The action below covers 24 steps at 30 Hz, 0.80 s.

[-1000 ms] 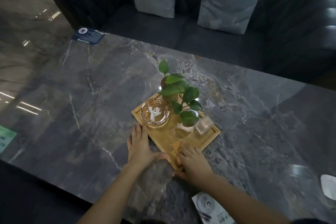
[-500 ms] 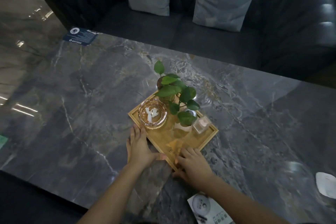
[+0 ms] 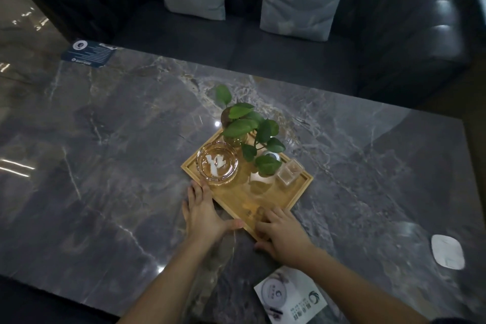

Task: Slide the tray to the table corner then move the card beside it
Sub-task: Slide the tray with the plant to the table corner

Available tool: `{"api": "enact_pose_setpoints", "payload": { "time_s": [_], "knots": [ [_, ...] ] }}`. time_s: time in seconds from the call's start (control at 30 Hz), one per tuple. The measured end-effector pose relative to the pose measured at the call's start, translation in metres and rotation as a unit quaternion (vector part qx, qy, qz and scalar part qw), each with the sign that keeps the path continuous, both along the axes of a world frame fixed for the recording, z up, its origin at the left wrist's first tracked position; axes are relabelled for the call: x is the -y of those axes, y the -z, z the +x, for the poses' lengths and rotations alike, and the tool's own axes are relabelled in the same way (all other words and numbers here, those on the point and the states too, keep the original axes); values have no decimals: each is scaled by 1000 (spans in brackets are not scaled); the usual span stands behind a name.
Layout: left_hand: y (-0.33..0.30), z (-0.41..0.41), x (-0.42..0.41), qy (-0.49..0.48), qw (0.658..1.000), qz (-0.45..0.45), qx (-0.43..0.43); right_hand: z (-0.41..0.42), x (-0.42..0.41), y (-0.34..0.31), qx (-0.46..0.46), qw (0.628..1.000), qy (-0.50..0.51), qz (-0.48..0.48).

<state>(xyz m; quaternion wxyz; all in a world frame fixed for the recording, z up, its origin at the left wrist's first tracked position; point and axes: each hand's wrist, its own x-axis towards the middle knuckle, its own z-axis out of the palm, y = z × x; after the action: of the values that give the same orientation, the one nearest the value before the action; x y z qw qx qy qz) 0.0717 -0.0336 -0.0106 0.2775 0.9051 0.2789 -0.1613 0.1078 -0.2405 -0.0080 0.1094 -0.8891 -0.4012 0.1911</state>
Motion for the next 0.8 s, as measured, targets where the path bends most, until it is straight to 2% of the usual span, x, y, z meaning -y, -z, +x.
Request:
{"api": "enact_pose_setpoints", "payload": {
  "time_s": [0.8],
  "knots": [
    [-6, 19, 81, -21, 1000, 5, -7, 28, 72, -4, -21, 999, 25, -14]
  ]
}}
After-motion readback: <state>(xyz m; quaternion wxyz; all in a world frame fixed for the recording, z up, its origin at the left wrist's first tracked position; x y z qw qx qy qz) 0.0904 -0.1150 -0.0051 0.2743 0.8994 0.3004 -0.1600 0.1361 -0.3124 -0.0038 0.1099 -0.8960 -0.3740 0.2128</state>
